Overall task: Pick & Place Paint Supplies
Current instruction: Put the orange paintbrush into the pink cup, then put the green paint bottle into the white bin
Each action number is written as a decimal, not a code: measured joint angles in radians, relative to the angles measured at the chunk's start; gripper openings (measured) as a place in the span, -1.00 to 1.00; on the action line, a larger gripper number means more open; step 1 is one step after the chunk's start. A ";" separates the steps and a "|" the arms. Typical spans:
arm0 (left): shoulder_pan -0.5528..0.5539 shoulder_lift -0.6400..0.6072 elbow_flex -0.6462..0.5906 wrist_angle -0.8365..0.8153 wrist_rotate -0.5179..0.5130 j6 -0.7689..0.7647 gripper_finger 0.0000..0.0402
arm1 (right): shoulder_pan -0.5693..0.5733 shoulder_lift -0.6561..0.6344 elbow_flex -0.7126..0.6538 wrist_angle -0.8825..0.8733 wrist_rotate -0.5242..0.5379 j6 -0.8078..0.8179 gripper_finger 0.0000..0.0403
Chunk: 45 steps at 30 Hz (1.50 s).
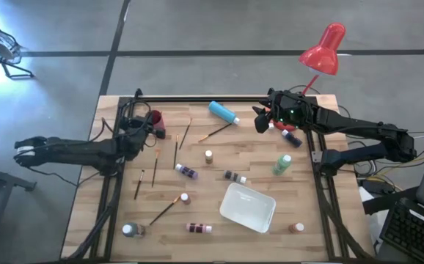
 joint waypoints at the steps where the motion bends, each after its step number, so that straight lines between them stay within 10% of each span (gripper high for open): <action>1: 0.000 0.003 0.000 0.000 0.000 0.000 -0.94 | 0.000 0.000 0.000 0.000 0.000 0.000 -0.08; 17: 0.000 -0.006 0.019 0.033 0.002 0.053 -0.56 | 0.000 0.000 0.000 0.000 0.000 -0.008 0.07; 29: -0.009 -0.055 0.386 -0.218 0.074 0.375 -0.35 | 0.000 0.000 0.000 0.000 0.000 -0.012 -0.01; 37: -0.026 -0.043 0.701 -0.767 0.400 0.209 -0.35 | 0.000 0.000 0.000 0.001 0.000 -0.038 -0.10; 45: -0.026 -0.043 0.809 -0.909 0.683 0.045 -0.35 | 0.000 0.000 0.000 0.025 0.000 -0.087 -0.18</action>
